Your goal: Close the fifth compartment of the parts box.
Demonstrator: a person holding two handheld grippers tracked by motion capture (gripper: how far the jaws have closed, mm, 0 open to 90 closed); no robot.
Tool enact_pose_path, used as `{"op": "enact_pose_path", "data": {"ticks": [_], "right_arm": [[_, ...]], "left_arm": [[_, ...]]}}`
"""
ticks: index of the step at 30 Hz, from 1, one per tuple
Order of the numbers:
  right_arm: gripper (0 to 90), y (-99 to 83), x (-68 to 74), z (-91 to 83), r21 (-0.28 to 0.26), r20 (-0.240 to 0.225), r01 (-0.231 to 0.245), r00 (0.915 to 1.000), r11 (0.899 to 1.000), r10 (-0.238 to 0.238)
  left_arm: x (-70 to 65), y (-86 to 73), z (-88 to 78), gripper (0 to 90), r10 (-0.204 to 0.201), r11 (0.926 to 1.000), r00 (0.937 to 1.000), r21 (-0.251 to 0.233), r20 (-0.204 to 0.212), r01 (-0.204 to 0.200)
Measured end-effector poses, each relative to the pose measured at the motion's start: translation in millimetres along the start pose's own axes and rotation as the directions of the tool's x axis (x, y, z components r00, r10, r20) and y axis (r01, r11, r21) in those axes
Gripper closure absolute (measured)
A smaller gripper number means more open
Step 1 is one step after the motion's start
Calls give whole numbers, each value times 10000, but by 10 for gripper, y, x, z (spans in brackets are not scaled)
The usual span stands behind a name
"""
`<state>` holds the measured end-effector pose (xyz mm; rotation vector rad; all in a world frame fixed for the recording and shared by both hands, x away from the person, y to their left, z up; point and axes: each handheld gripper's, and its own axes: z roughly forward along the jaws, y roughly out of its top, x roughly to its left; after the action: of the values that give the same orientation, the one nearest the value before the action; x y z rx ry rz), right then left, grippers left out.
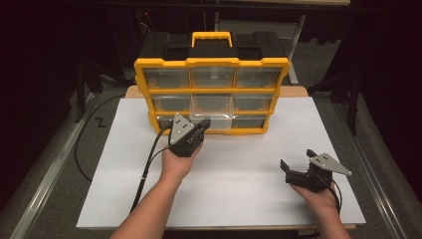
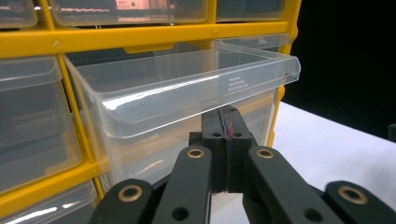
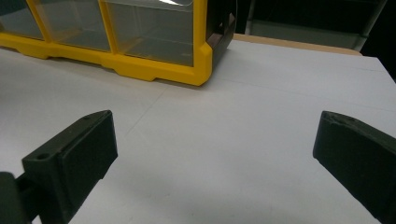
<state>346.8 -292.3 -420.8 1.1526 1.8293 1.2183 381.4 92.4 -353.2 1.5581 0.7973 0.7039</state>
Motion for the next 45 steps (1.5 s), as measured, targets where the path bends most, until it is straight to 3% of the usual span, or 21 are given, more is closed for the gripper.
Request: {"op": "enact_pose_path", "data": {"ticks": [3, 7, 11, 12, 15, 18, 32, 34, 45], "right_arm": [[12, -1, -12, -12, -141, -215, -407, 9990, 9991, 404], [12, 1, -10, -3, -99, -194, -252, 9995, 9996, 250], [12, -5, -12, -21, -121, -178, -386, 9991, 9992, 383], [12, -1, 0, -26, -97, -132, -136, 9998, 9999, 135], [12, 24, -5, -44, -264, -61, -3, 10000, 9997, 1], [12, 23, -20, -43, -240, -20, -106, 9999, 9997, 106], [12, 24, -31, -41, -248, -20, -163, 9999, 9996, 163], [12, 17, -30, -40, -245, -12, -221, 9998, 9995, 221], [12, 13, -30, -37, -238, -9, -214, 9998, 9995, 214]], "left_arm": [[29, 19, 57, 897, -117, 9999, 9999, 72, -67, 118], [24, 22, 90, 897, 3, 10000, 10000, 53, -98, -3], [24, 54, 128, 897, -249, 9997, 9995, 31, -168, 250], [22, 70, 138, 897, -173, 9998, 9996, 32, -216, 174], [30, 76, 164, 897, -137, 9999, 9995, 13, -275, 137], [39, 72, 174, 897, -235, 9997, 9992, 1, -320, 235], [90, 91, 294, 897, 64, 10000, 9990, -53, -438, -67], [118, 90, 325, 898, -79, 10000, 9986, -55, -515, 76], [172, 127, 414, 898, -70, 9999, 9973, 125, -734, 80]]}}
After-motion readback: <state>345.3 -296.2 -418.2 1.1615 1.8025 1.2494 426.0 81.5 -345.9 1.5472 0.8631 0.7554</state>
